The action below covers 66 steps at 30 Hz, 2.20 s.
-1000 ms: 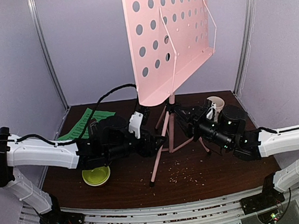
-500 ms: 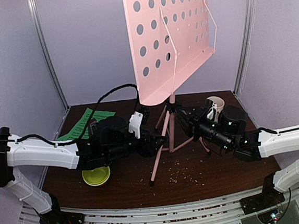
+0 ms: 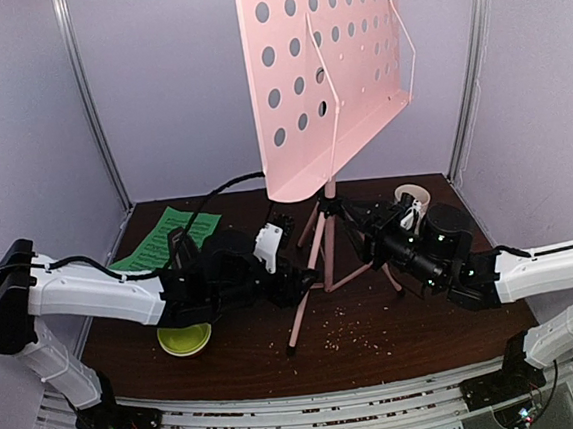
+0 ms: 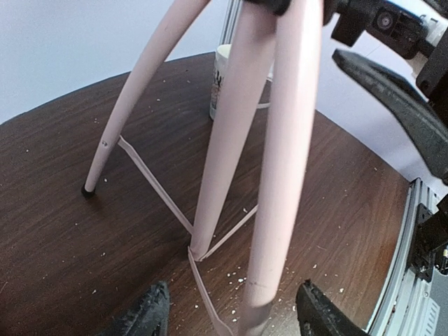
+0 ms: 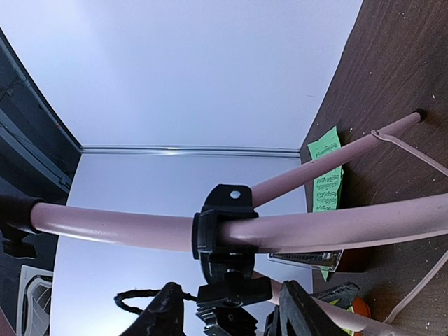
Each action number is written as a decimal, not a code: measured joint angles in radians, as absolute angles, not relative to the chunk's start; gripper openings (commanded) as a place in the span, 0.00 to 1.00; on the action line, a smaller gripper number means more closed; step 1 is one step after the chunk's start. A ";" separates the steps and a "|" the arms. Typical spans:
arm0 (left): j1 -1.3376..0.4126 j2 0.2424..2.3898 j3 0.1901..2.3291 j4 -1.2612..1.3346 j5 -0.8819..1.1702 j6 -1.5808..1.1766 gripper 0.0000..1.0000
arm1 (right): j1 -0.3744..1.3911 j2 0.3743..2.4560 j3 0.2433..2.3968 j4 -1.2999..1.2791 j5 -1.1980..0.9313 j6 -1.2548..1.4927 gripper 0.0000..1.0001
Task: Pack up the instrument practice props
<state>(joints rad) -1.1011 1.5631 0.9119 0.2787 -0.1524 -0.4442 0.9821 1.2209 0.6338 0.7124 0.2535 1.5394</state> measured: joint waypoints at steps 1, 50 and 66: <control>-1.101 1.569 0.912 0.276 -0.157 -0.442 0.58 | 0.982 1.221 0.634 0.713 0.257 1.543 0.47; -1.106 1.579 0.912 0.287 -0.159 -0.418 0.36 | 0.982 1.269 0.635 0.773 0.246 1.646 0.45; -1.106 1.579 0.912 0.287 -0.158 -0.418 0.33 | 0.987 1.281 0.635 0.798 0.254 1.655 0.15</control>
<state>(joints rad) -1.1057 1.5787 0.9119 0.2874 -0.1581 -0.4179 0.9867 1.2812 0.6350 0.7982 0.2539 1.6550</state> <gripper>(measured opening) 0.355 0.177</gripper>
